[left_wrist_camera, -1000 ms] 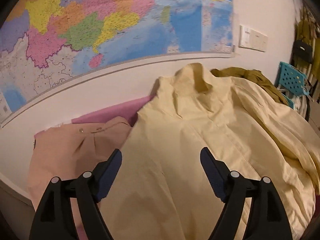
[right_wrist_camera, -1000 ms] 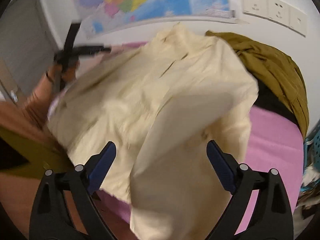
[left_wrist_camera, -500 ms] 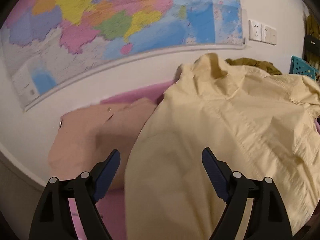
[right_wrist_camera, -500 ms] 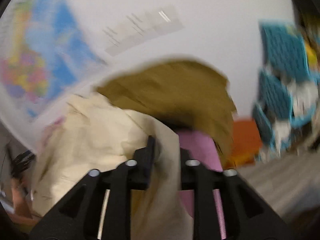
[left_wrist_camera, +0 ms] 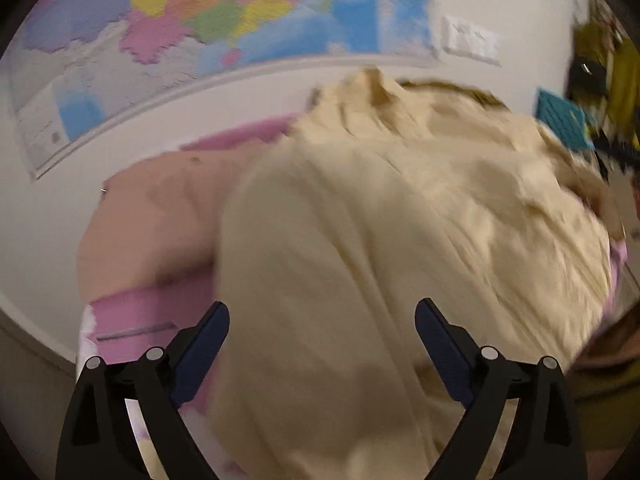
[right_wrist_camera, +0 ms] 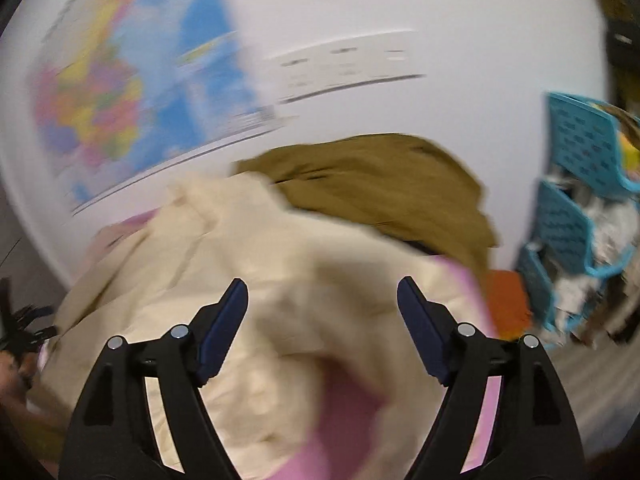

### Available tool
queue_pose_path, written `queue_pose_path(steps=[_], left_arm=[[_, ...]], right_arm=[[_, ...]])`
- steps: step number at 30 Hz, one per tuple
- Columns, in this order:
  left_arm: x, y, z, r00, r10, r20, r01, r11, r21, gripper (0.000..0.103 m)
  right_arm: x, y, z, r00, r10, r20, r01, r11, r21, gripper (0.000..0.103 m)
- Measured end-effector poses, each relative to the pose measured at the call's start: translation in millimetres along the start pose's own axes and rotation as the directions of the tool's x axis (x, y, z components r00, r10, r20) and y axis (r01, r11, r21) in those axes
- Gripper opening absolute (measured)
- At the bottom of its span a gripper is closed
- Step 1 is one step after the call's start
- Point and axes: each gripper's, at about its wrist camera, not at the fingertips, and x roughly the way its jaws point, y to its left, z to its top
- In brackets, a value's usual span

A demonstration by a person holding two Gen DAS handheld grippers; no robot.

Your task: Fold large clothes

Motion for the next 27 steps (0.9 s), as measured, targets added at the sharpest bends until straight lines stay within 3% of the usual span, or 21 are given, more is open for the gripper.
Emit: queue_pose_path(steps=[2,4,5,6,8,11,13,14,15,16,17,18,19,20,21,23,25,27], left_arm=[[9.4,-8.5,-9.9,0.998,0.042,-0.035,-0.041,0.999,0.023,0.083],[11.0,-2.3,-13.9,0.998,0.043,-0.044,-0.044,0.999,-0.028,0.048],[9.5,4.6,-12.8,0.998,0.031,-0.045,-0.034,0.997,-0.069,0.017],[5.6,16.9,-9.6,0.999,0.009,-0.046,-0.015,0.991,-0.132,0.006],[-12.3,38.9,2.0,1.000,0.028,-0.012,-0.030,0.977,-0.211,0.004],[-51.7,59.1,27.0,0.979,0.189,0.071,-0.168,0.958,-0.231,0.003],[-69.3,74.2,45.7,0.950,0.298,0.093,-0.268,0.931,-0.246,0.004],[-69.5,79.1,54.1,0.923,0.374,0.087,-0.348,0.910,-0.224,0.006],[-63.9,82.3,60.1,0.896,0.439,0.071,-0.418,0.886,-0.201,0.016],[-54.3,85.1,63.3,0.862,0.505,0.044,-0.491,0.852,-0.181,0.025],[-40.2,88.3,64.7,0.810,0.586,0.005,-0.578,0.801,-0.157,0.043],[-20.4,89.9,62.7,0.756,0.653,-0.040,-0.653,0.747,-0.124,0.050],[-4.8,91.0,57.9,0.738,0.671,-0.078,-0.675,0.731,-0.101,0.052],[9.4,91.3,51.6,0.760,0.639,-0.119,-0.649,0.754,-0.101,0.052],[20.8,89.5,42.4,0.820,0.551,-0.152,-0.570,0.810,-0.138,0.052],[22.0,75.7,26.4,0.914,0.393,-0.102,-0.406,0.891,-0.205,0.058],[10.6,63.3,14.6,0.960,0.279,-0.019,-0.275,0.933,-0.233,0.071],[-3.2,55.7,0.8,0.987,0.150,0.056,-0.131,0.959,-0.253,0.077]], right_arm=[[6.7,17.4,-6.8,0.999,0.041,-0.022,-0.042,0.999,-0.020,0.076],[20.6,30.8,-19.2,0.993,0.093,-0.069,-0.096,0.995,-0.034,0.076],[23.2,36.2,-24.5,0.992,0.099,-0.081,-0.102,0.994,-0.040,0.076],[28.5,40.8,-30.3,0.989,0.108,-0.101,-0.113,0.993,-0.043,0.076],[34.4,41.0,-36.6,0.984,0.132,-0.119,-0.136,0.990,-0.029,0.076],[36.1,39.2,-39.4,0.981,0.156,-0.118,-0.158,0.987,-0.004,0.076],[36.0,35.5,-41.3,0.980,0.162,-0.112,-0.163,0.987,0.007,0.076],[36.6,35.4,-42.2,0.982,0.153,-0.110,-0.153,0.988,0.011,0.076],[37.4,33.2,-43.9,0.984,0.143,-0.111,-0.142,0.990,0.013,0.076],[38.7,29.5,-45.1,0.983,0.147,-0.114,-0.146,0.989,0.019,0.076],[40.5,26.3,-47.9,0.983,0.144,-0.118,-0.141,0.990,0.032,0.076],[42.6,23.9,-48.5,0.983,0.137,-0.123,-0.134,0.990,0.039,0.076],[45.1,21.4,-50.7,0.982,0.134,-0.133,-0.129,0.991,0.045,0.077],[46.8,19.5,-53.6,0.981,0.130,-0.143,-0.124,0.991,0.049,0.077],[47.7,18.2,-56.3,0.981,0.121,-0.152,-0.114,0.992,0.053,0.078],[47.0,19.1,-61.9,0.978,0.115,-0.173,-0.110,0.993,0.038,0.082],[43.0,22.4,-67.5,0.977,0.109,-0.184,-0.110,0.994,0.006,0.089],[39.2,23.3,-72.9,0.982,0.054,-0.183,-0.060,0.998,-0.029,0.091]])
